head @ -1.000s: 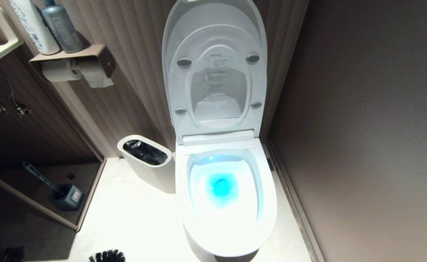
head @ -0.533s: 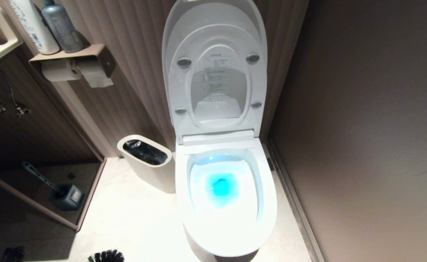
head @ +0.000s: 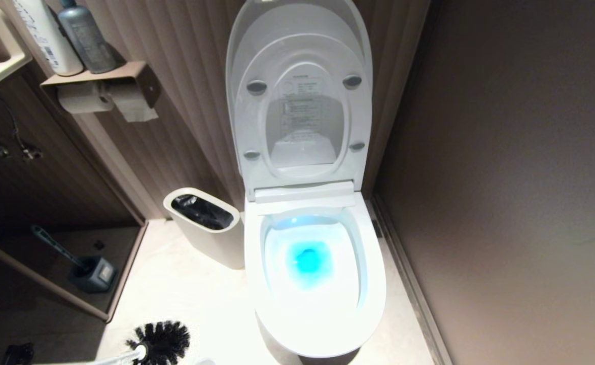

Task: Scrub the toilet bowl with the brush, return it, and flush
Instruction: Scrub the toilet bowl

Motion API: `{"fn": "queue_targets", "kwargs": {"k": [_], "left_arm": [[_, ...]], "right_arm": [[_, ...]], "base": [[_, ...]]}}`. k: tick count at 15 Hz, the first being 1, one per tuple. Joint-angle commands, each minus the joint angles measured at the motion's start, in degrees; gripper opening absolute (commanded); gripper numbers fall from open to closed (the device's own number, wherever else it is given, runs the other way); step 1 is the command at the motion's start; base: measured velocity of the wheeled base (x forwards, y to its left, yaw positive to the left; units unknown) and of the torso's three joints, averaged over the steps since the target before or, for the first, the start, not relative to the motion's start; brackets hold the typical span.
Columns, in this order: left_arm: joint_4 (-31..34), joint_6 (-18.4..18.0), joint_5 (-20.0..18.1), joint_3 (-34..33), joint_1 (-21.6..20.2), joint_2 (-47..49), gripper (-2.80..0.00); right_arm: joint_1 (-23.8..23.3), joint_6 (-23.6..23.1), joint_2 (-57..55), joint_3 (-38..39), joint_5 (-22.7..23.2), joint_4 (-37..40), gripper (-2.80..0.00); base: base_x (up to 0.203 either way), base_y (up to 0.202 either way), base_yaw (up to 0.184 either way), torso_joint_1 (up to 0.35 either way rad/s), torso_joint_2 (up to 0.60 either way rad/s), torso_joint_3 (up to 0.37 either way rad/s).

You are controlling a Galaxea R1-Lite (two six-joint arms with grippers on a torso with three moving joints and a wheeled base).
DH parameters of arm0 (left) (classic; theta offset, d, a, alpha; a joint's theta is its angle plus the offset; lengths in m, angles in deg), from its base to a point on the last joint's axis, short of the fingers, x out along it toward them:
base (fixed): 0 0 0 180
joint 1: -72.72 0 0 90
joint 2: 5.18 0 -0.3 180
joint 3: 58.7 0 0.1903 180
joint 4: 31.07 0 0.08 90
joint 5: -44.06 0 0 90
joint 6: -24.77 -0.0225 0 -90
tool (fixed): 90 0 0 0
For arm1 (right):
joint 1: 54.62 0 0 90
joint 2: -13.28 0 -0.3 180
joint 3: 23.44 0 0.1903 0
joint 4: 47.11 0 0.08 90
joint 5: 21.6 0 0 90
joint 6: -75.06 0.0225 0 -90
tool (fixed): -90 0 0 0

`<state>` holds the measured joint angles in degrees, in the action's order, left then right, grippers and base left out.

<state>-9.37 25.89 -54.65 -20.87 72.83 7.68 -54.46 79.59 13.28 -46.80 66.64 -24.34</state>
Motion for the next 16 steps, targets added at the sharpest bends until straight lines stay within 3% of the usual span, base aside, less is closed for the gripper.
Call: {"fn": "queue_targets", "kwargs": {"k": [1,3,5,8,12,14,16], "left_arm": [[-4.52,1.22,-3.96,5.32,0.21,19.56,-2.80],[-12.77,3.11,-7.11,10.55,0.89,36.41,-2.80],[-21.01,5.12,-6.84,18.71,3.20,53.08,-2.80],[-28.57,6.97,0.37,37.62,10.04,77.67,-2.80],[-31.92,8.34,9.60,67.73,16.58,103.97,-2.80],[-31.89,9.28,12.85,74.24,20.21,110.67,-2.80],[-31.41,11.23,13.99,75.74,23.23,112.78,-2.80]], "right_arm": [[0.02,0.04,0.00,0.00,0.00,-0.02,-2.80],[0.02,0.04,0.00,0.00,0.00,-0.02,-2.80],[0.02,0.04,0.00,0.00,0.00,-0.02,-2.80],[0.02,0.04,0.00,0.00,0.00,-0.02,-2.80],[0.02,0.04,0.00,0.00,0.00,-0.02,-2.80],[0.02,0.04,0.00,0.00,0.00,-0.02,-2.80],[0.02,0.04,0.00,0.00,0.00,-0.02,-2.80]], "base": [[0.000,0.000,0.000,0.000,0.00,0.000],[0.000,0.000,0.000,0.000,0.00,0.000],[0.000,0.000,0.000,0.000,0.00,0.000],[0.000,0.000,0.000,0.000,0.00,0.000],[0.000,0.000,0.000,0.000,0.00,0.000],[0.000,0.000,0.000,0.000,0.00,0.000],[0.000,0.000,0.000,0.000,0.00,0.000]]}}
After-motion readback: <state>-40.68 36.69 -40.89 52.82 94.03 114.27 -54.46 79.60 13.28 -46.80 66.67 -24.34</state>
